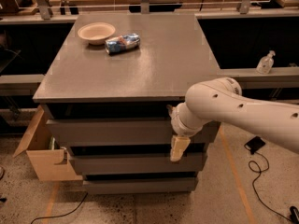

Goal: Open top drawer

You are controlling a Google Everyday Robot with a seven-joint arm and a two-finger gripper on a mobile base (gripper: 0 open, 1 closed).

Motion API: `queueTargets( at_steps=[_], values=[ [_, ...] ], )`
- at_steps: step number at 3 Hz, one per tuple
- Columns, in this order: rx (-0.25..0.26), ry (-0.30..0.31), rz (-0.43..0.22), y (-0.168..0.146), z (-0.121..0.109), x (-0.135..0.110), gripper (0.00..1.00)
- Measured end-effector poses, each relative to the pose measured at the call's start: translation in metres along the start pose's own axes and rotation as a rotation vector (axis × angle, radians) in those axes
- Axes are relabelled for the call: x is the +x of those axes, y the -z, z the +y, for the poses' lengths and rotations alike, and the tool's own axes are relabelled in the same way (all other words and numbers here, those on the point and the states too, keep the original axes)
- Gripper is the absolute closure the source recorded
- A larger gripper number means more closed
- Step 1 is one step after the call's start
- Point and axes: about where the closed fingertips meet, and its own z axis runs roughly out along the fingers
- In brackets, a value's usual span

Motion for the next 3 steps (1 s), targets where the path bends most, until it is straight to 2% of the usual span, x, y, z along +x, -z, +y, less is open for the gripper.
queueTargets(
  at_steps=[1, 2, 3],
  values=[
    [-0.012, -0.011, -0.006, -0.014, -0.002, 0.000, 0.00],
    [-0.036, -0.013, -0.012, -0.027, -0.001, 0.000, 0.17],
    [-0.096, -0.007, -0.018, -0.031, 0.016, 0.004, 0.48]
  ],
)
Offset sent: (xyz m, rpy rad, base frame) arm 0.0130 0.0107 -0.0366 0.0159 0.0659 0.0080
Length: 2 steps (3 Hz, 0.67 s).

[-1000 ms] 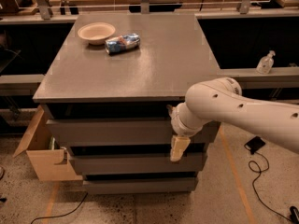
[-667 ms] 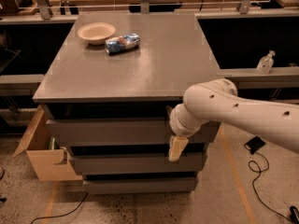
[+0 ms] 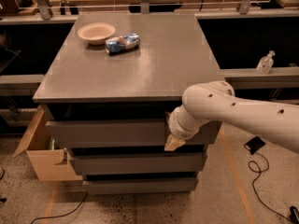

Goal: Open top drawer

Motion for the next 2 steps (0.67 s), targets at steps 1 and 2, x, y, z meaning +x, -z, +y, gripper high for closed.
queueTargets(
  at_steps=[1, 2],
  values=[
    [0.000, 0.000, 0.000, 0.0072, -0.0019, -0.0022, 0.70],
    [0.000, 0.000, 0.000, 0.0148, -0.0038, -0.0045, 0.93]
  ],
)
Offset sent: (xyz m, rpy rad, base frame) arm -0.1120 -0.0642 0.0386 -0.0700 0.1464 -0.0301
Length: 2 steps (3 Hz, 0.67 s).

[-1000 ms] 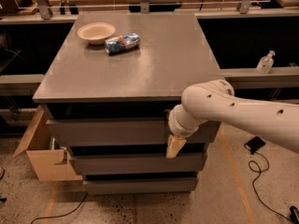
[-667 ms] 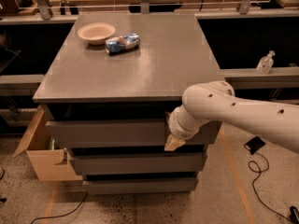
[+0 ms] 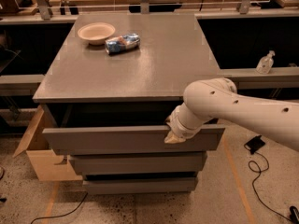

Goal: Open top drawer

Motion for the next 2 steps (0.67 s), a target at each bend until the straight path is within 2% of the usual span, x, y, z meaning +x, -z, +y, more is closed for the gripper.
queueTargets(
  at_steps=[1, 2],
  values=[
    [0.000, 0.000, 0.000, 0.003, -0.001, -0.001, 1.00],
    [-0.027, -0.025, 0.018, 0.020, 0.025, 0.009, 1.00]
  ],
)
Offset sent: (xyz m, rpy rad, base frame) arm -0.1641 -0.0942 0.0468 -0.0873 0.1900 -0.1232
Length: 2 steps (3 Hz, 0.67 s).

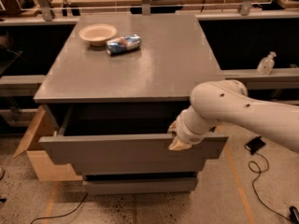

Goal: Open top drawer

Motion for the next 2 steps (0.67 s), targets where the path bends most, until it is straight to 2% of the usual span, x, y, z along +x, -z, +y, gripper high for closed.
queueTargets(
  at_steps=[1, 2],
  values=[
    [0.000, 0.000, 0.000, 0.000, 0.000, 0.000, 1.00],
    [-0.030, -0.036, 0.010, 0.016, 0.031, 0.010, 1.00]
  ],
)
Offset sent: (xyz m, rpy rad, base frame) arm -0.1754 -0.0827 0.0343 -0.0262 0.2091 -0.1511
